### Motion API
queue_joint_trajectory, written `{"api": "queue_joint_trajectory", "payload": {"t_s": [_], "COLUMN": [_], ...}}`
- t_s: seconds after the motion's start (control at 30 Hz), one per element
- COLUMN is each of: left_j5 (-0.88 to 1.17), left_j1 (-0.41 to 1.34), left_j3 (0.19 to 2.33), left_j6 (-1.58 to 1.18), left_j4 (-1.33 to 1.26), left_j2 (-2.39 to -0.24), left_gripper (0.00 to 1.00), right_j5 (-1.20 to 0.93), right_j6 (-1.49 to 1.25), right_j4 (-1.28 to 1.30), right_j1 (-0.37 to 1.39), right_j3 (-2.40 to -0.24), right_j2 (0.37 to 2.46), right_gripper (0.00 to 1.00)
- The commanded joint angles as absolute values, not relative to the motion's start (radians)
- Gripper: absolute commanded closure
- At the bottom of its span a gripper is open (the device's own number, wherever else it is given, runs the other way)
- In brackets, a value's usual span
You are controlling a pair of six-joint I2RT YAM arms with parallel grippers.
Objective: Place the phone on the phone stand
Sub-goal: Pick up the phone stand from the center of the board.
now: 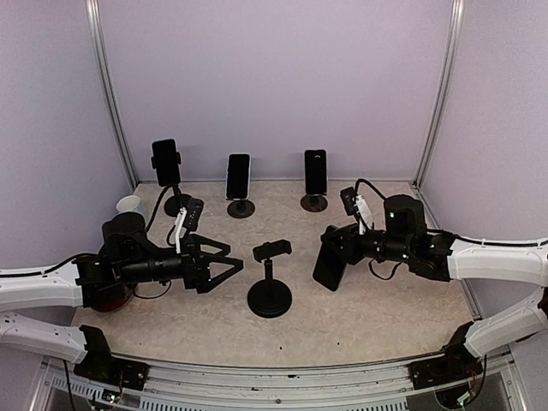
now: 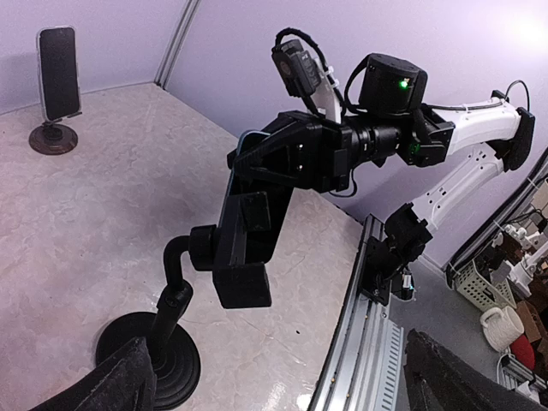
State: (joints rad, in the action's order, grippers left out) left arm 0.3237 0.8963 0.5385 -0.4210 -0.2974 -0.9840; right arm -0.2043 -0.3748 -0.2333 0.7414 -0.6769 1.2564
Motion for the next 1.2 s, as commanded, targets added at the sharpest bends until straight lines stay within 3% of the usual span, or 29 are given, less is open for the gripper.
{"api": "queue_joint_trajectory", "payload": {"t_s": [0.0,0.37,0.63,0.93,1.17], "left_j5": [0.412,0.455,0.463,0.347,0.282], "left_j1": [0.873,0.857,0.856,0.832,0.824], "left_j3": [0.593,0.651,0.701,0.838,0.737], "left_j6": [-0.424,-0.449,-0.455,-0.556,-0.508], "left_j4": [-0.29,-0.327,-0.319,-0.15,-0.137], "left_j2": [-1.047,-1.173,-1.219,-1.221,-1.182], "left_gripper": [0.02,0.13,0.02,0.01,0.01], "right_j5": [-0.196,-0.195,-0.203,-0.054,-0.126], "right_j6": [-0.344,-0.255,-0.301,-0.36,-0.298], "right_j4": [-0.131,-0.008,-0.046,0.088,-0.052], "right_j1": [0.727,0.723,0.713,0.681,0.68], "right_j3": [-0.762,-0.876,-0.849,-0.84,-0.795], "right_j2": [1.189,1.157,1.136,1.018,1.058], "right_gripper": [1.0,1.0,1.0,1.0,1.0]}}
